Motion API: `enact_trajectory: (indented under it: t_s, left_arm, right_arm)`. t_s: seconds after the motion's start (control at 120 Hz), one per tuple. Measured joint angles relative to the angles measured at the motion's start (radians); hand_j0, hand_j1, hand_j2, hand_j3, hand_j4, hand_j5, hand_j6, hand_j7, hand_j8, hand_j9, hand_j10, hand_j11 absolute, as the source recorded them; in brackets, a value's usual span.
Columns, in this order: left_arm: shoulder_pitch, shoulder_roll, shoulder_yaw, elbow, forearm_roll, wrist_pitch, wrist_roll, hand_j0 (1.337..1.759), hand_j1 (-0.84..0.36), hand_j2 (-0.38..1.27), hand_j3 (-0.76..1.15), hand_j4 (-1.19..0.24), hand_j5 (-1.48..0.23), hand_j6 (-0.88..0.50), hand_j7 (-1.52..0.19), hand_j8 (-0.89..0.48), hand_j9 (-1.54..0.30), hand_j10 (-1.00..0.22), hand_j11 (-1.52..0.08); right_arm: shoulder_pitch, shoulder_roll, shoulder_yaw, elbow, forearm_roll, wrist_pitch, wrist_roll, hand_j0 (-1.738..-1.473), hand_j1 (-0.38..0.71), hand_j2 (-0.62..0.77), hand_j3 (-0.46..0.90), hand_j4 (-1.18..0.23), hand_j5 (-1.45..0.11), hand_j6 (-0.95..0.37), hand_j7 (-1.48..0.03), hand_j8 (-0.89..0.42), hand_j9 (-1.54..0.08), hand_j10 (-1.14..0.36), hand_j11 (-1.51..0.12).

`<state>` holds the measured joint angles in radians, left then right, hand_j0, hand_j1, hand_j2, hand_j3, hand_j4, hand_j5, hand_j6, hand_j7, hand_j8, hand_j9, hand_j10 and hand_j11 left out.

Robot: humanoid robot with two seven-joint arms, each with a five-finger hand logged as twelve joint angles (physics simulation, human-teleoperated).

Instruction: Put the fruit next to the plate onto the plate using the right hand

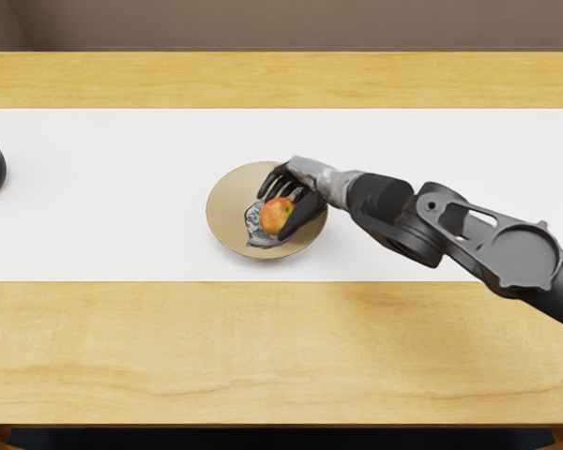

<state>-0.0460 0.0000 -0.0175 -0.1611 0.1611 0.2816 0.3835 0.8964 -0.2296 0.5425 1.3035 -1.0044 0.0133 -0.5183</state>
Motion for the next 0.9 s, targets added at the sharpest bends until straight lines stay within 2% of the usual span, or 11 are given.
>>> enact_trajectory:
  t_s: [0.058,0.167,0.342,0.475,0.633,0.75,0.9]
  left_arm:
    - [0.000,0.000,0.000,0.000,0.000,0.000,0.000,1.658,0.35,0.00,0.00,0.00,0.00,0.00,0.00,0.00,0.00,0.00,0.00]
    - [0.000,0.000,0.000,0.000,0.000,0.000,0.000,1.658,0.35,0.00,0.00,0.00,0.00,0.00,0.00,0.00,0.00,0.00,0.00]
    - [0.000,0.000,0.000,0.000,0.000,0.000,0.000,1.658,0.35,0.00,0.00,0.00,0.00,0.00,0.00,0.00,0.00,0.00,0.00]
    - [-0.001,0.000,0.000,0.001,0.000,0.000,0.000,1.658,0.35,0.00,0.00,0.00,0.00,0.00,0.00,0.00,0.00,0.00,0.00]
    - [0.027,0.000,0.002,0.000,0.000,0.000,0.000,1.658,0.35,0.00,0.00,0.00,0.00,0.00,0.00,0.00,0.00,0.00,0.00]
    - [0.039,0.000,0.003,0.000,0.000,-0.001,0.000,1.658,0.35,0.00,0.00,0.00,0.00,0.00,0.00,0.00,0.00,0.00,0.00]
    - [0.060,0.000,0.005,0.000,0.001,-0.001,0.000,1.658,0.35,0.00,0.00,0.00,0.00,0.00,0.00,0.00,0.00,0.00,0.00]
  right_arm:
    - [0.000,-0.001,0.000,-0.003,0.003,-0.001,-0.002,-1.657,0.14,0.15,0.00,-0.53,-0.72,-0.47,-0.70,-0.41,-0.71,-0.53,-0.72]
    - [0.000,-0.025,0.010,-0.002,0.007,0.001,-0.005,-1.657,-0.05,0.09,0.00,-0.33,-0.44,-0.29,-0.43,-0.26,-0.44,-0.33,-0.44]
    - [0.007,-0.166,0.087,0.048,0.125,0.092,-0.005,-1.658,-0.22,0.04,0.00,-0.14,-0.19,-0.13,-0.18,-0.11,-0.19,-0.14,-0.19]
    - [0.004,-0.289,0.176,0.060,0.272,0.275,0.000,-1.658,-0.28,0.02,0.00,-0.07,-0.10,-0.07,-0.10,-0.06,-0.10,-0.07,-0.10]
    - [-0.003,-0.460,0.210,0.057,0.439,0.501,0.001,-1.658,-0.32,0.01,0.00,-0.03,-0.04,-0.03,-0.04,-0.03,-0.04,-0.03,-0.04]
    - [-0.028,-0.545,0.217,0.051,0.485,0.566,0.001,-1.658,-0.33,0.01,0.00,-0.02,-0.03,-0.02,-0.02,-0.02,-0.03,-0.02,-0.03]
    - [-0.047,-0.589,0.219,0.036,0.502,0.590,0.003,-1.658,-0.34,0.00,0.00,-0.01,-0.01,-0.01,-0.01,-0.01,-0.01,-0.01,-0.01]
